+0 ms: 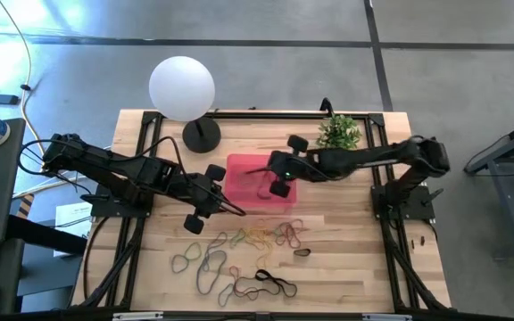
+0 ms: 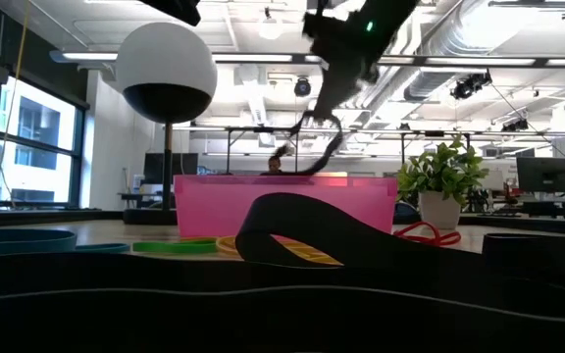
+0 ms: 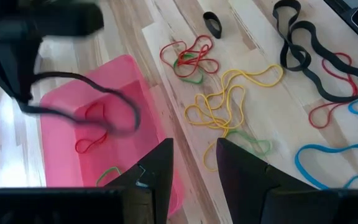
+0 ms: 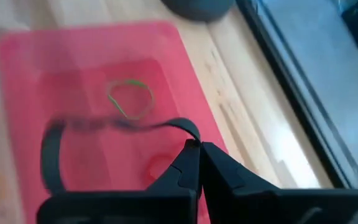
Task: Pick and place rubber bands into bin
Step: Put the black rubber band into the red bin, then put the green rubber band into the red bin
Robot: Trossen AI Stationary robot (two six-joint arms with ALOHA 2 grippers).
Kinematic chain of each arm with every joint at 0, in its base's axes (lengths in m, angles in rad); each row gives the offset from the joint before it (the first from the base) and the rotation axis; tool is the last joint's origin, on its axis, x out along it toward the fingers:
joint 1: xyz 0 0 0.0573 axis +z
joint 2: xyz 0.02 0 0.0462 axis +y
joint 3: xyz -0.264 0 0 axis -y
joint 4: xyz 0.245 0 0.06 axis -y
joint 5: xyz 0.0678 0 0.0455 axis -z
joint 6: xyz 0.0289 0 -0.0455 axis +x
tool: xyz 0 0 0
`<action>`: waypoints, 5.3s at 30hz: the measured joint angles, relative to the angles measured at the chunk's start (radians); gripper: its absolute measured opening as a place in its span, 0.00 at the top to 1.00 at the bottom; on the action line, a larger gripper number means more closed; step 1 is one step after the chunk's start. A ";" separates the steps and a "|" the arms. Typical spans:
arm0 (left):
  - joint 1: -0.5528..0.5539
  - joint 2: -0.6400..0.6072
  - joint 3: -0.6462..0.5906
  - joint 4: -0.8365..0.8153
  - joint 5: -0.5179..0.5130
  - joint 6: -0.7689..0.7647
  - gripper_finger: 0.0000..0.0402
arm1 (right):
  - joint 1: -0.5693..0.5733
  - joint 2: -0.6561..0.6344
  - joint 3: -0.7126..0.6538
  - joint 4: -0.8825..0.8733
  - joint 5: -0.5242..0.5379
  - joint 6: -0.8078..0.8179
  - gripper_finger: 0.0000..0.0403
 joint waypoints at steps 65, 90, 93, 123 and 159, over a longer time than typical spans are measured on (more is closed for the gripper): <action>-0.394 0.115 -0.374 0.062 -0.013 -0.257 0.72 | 0.758 -0.128 0.001 -0.517 0.233 0.935 0.52; -0.268 0.220 -0.451 0.206 0.153 -0.295 0.72 | 0.811 -0.127 0.001 -0.521 0.253 1.035 0.51; -0.268 0.220 -0.451 0.206 0.165 -0.297 0.72 | 0.811 -0.127 0.001 -0.528 0.253 1.034 0.51; -0.263 0.269 -0.424 0.191 0.084 -0.400 1.00 | 0.808 -0.127 0.001 -0.544 0.255 1.044 0.51; 0.363 0.252 -0.008 0.120 -0.137 0.184 1.00 | 0.769 -0.127 0.000 -0.540 0.287 1.028 0.51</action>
